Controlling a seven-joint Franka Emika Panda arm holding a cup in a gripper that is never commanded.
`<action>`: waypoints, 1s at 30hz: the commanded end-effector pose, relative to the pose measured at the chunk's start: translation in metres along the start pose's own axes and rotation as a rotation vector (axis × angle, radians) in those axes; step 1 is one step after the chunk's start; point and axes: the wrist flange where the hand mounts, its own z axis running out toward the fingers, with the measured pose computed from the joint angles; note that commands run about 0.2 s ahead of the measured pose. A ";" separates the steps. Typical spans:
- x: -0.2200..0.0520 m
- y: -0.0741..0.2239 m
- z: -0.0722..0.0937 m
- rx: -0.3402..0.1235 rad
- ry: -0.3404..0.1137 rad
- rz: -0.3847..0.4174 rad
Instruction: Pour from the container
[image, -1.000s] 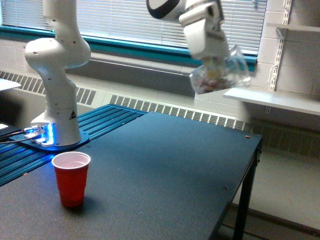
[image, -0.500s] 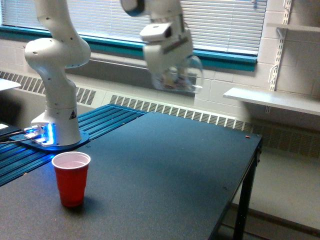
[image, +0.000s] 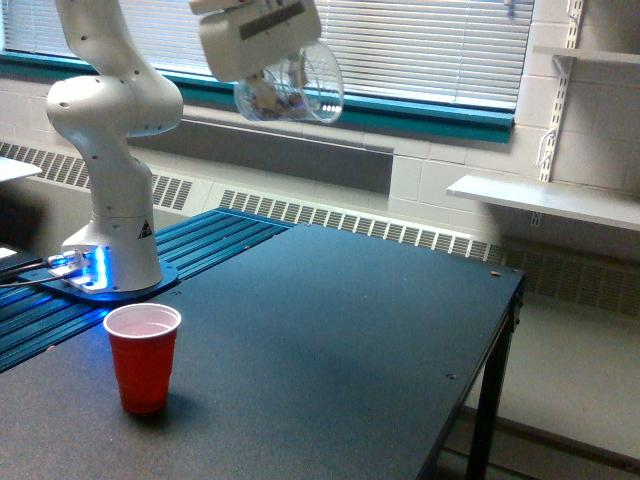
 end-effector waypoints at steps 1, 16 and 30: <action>0.006 0.018 0.021 -0.010 -0.066 -0.055; 0.002 0.081 0.032 0.035 -0.149 -0.032; -0.005 0.138 0.017 0.130 -0.188 -0.007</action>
